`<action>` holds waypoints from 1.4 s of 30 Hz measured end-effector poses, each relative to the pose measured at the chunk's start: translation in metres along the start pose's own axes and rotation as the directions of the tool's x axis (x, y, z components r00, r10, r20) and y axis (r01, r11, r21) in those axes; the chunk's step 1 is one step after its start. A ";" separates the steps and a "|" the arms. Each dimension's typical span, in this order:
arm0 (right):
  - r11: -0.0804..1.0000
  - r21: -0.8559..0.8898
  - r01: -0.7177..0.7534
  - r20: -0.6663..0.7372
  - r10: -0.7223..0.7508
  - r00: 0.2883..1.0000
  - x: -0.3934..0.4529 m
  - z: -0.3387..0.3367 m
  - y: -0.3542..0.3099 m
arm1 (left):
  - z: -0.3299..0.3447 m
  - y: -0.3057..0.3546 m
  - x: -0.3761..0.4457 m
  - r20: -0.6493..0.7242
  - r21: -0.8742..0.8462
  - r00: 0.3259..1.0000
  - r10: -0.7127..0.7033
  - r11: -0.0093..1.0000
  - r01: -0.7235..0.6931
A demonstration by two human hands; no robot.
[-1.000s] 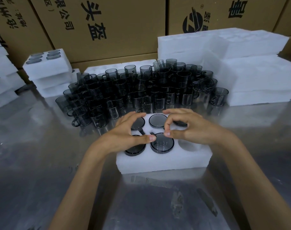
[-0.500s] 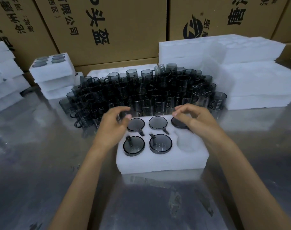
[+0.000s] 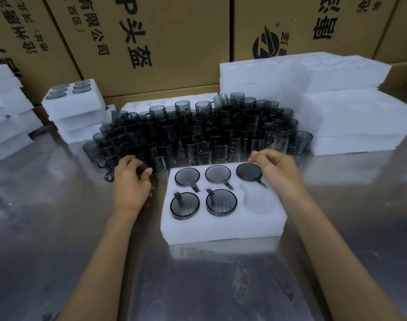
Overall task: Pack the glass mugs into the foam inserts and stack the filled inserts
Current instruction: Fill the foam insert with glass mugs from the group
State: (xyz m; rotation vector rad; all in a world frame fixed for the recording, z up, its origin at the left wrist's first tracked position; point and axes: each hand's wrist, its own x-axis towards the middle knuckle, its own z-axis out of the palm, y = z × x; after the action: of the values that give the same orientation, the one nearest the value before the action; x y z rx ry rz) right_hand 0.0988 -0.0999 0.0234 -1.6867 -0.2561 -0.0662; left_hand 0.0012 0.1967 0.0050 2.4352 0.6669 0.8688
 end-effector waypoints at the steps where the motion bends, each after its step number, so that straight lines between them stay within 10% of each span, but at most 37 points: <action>1: 1.000 0.001 0.010 -0.005 -0.010 1.000 0.000 0.000 -0.001 | -0.003 0.004 -0.002 -0.024 -0.048 1.000 0.012 0.999 -0.013; 6: 0.983 -0.101 0.154 0.022 -0.153 0.988 -0.007 0.005 -0.016 | -0.025 0.039 -0.013 -0.053 -0.271 0.979 0.195 0.941 -0.202; 15: 0.968 0.015 0.251 0.505 -0.224 0.833 -0.032 0.012 -0.043 | -0.022 0.114 -0.055 0.141 -0.523 0.871 0.470 0.783 -0.337; 42: 0.923 -0.152 0.355 0.204 -0.322 0.925 -0.048 -0.032 -0.034 | -0.003 0.130 -0.080 0.236 -0.650 0.859 0.455 0.731 -0.209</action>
State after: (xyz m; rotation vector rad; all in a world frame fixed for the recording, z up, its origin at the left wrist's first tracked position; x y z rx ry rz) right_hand 0.0481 -0.1339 0.0513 -1.8210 -0.6945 -0.2064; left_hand -0.0191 0.0508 0.0452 2.0412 -0.2109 0.5749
